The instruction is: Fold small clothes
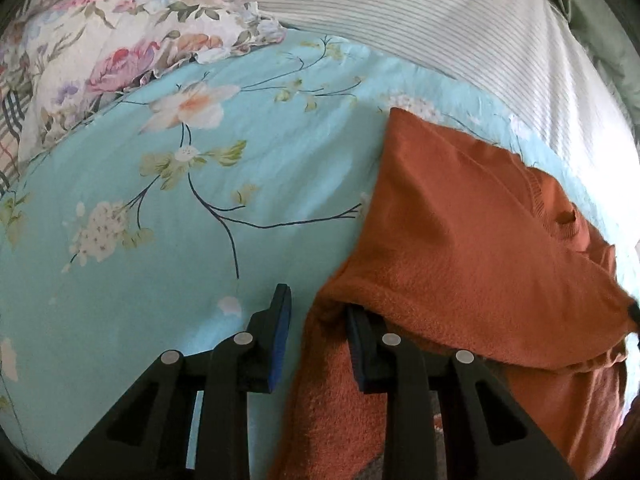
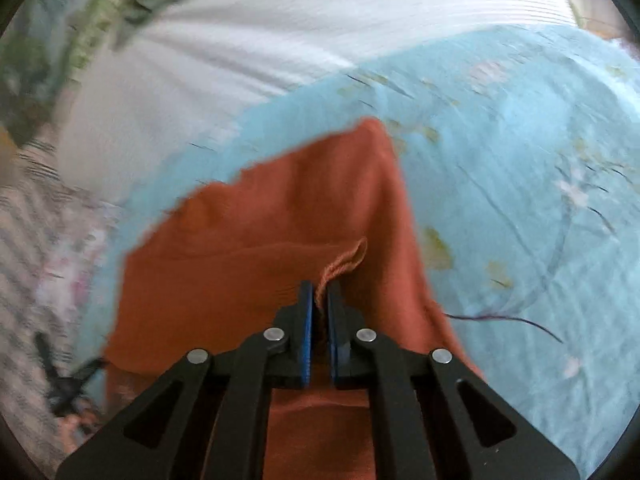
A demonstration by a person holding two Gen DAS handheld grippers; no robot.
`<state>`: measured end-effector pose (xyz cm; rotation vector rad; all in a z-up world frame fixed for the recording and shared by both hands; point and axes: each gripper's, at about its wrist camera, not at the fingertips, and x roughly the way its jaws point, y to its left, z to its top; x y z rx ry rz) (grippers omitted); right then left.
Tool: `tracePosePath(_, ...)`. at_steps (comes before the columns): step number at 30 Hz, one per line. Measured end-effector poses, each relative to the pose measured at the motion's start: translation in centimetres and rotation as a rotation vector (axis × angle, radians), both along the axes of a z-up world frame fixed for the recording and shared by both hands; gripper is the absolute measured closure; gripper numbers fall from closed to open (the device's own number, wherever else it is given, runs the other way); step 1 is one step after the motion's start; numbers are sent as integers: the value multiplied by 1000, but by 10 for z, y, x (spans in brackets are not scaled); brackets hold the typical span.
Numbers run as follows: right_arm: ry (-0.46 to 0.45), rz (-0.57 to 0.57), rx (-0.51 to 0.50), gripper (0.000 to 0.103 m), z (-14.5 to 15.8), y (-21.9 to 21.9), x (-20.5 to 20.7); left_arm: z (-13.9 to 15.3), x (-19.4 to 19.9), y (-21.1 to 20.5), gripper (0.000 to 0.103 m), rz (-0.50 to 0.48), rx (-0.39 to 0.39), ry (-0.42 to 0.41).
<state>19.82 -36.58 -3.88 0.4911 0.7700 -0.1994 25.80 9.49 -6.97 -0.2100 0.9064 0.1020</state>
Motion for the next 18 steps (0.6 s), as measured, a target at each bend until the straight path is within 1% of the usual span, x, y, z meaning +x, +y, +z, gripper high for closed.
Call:
tracePosePath(2, -54, -19, 13, 95, 8, 0, -8, -1, -1, -2, 74, -1, 11, 1)
tracePosePath(3, -83, -4, 14, 95, 13, 3, -10, -1, -1, -2, 74, -3, 15, 0)
tracePosePath(4, -100, 34, 16, 95, 17, 9, -7, 0, -1, -3, 74, -3, 18, -2)
tracePosePath(6, -80, 128, 21, 94, 15, 25, 6, -1, 0, -2, 74, 0, 17, -4)
tracePosePath(7, -62, 169, 24, 92, 10, 32, 14, -1, 0, -2, 74, 1, 16, -2)
tracePosePath(8, -27, 191, 13, 85, 3, 35, 20, -1, 1, -2, 73, 1, 19, 0)
tracePosePath(10, 63, 170, -32, 79, -13, 35, 29, -1, 1, -2, 73, 0, 23, 0)
tracePosePath(11, 51, 162, -4, 81, -17, 28, 25, -1, 1, -2, 73, 1, 18, 1)
tracePosePath(12, 39, 152, 12, 82, -16, 24, 20, -1, 1, 0, 72, 0, 9, 2)
tracePosePath(13, 35, 126, 8, 82, -13, 18, 12, -1, 2, 2, 72, -3, -4, 4)
tracePosePath(14, 25, 101, -3, 78, -7, 14, 3, -1, 2, 3, 72, -9, -14, 7)
tracePosePath(15, 13, 68, -16, 77, -2, 10, -7, 0, 2, 5, 71, -18, -21, 10)
tracePosePath(18, -33, 57, 35, 72, 10, -9, -42, 5, -4, 5, 68, -54, 2, 23)
